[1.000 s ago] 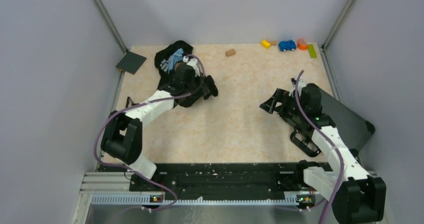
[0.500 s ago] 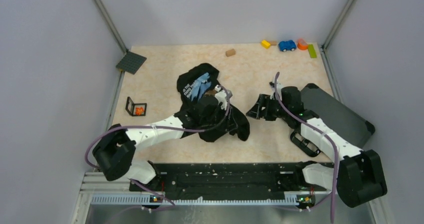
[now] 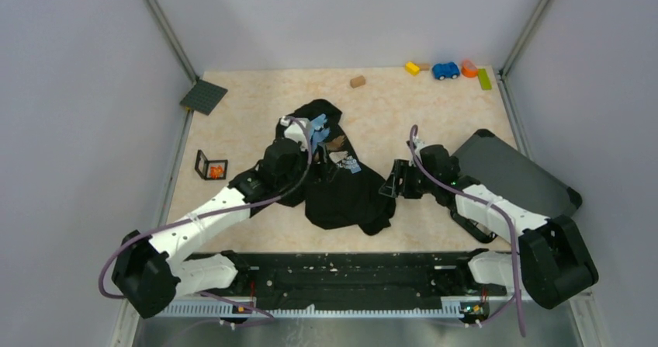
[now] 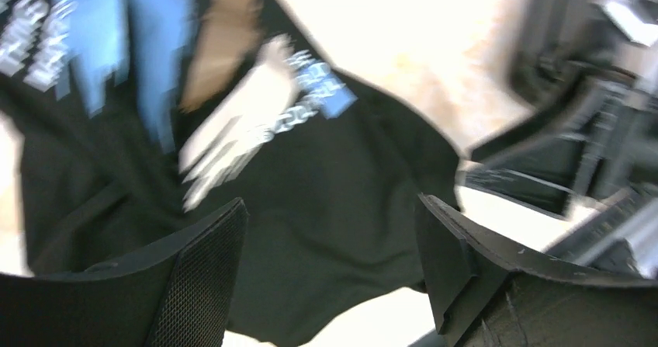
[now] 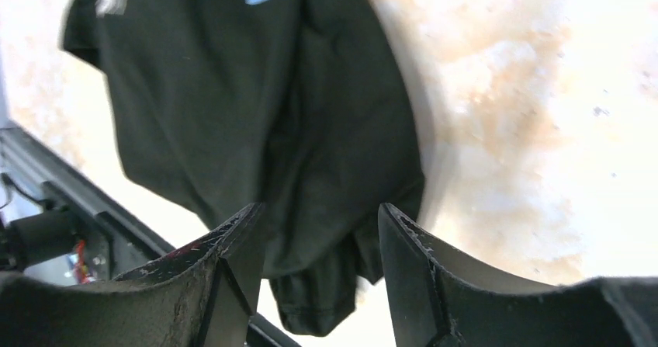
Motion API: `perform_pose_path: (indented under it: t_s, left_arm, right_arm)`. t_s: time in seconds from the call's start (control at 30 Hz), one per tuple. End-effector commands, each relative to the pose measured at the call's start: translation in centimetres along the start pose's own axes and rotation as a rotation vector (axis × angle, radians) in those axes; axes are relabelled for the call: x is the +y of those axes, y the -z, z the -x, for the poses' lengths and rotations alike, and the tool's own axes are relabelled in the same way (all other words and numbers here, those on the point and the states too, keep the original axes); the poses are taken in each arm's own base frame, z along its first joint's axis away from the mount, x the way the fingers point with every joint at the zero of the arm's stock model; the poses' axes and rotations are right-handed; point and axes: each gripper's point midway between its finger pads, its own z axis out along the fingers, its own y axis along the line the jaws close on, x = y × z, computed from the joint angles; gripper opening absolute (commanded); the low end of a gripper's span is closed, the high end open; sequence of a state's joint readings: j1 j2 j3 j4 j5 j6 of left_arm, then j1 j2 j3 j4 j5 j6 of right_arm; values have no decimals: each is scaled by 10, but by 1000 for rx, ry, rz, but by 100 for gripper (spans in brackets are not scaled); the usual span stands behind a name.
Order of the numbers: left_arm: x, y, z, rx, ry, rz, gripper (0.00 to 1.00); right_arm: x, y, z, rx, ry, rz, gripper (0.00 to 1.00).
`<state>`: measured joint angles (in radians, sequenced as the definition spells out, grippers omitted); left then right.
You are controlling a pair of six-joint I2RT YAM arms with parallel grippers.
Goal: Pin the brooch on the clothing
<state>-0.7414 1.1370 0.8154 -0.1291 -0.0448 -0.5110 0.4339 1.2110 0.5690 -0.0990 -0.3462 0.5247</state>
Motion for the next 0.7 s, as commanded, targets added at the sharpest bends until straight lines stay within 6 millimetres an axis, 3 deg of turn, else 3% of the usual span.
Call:
perform_pose_path:
  t_s: [0.0, 0.13, 0.27, 0.6, 0.63, 0.67]
  left_arm:
    - [68, 4, -31, 62, 160, 167, 82]
    - [113, 13, -44, 41, 270, 271, 82]
    - [141, 20, -56, 34, 330, 344, 82]
    - [164, 7, -79, 80, 394, 385, 80]
    - [167, 6, -83, 90, 396, 395, 77]
    - [169, 5, -85, 95, 398, 401, 67]
  right_arm:
    - [-20, 5, 3, -53, 31, -131, 56]
    - [-30, 5, -3, -41, 36, -173, 57]
    - [-25, -3, -9, -27, 35, -124, 63]
    - [-27, -23, -17, 8, 19, -115, 60]
    - [-28, -24, -20, 16, 14, -116, 58]
    - [-26, -26, -17, 5, 16, -104, 52]
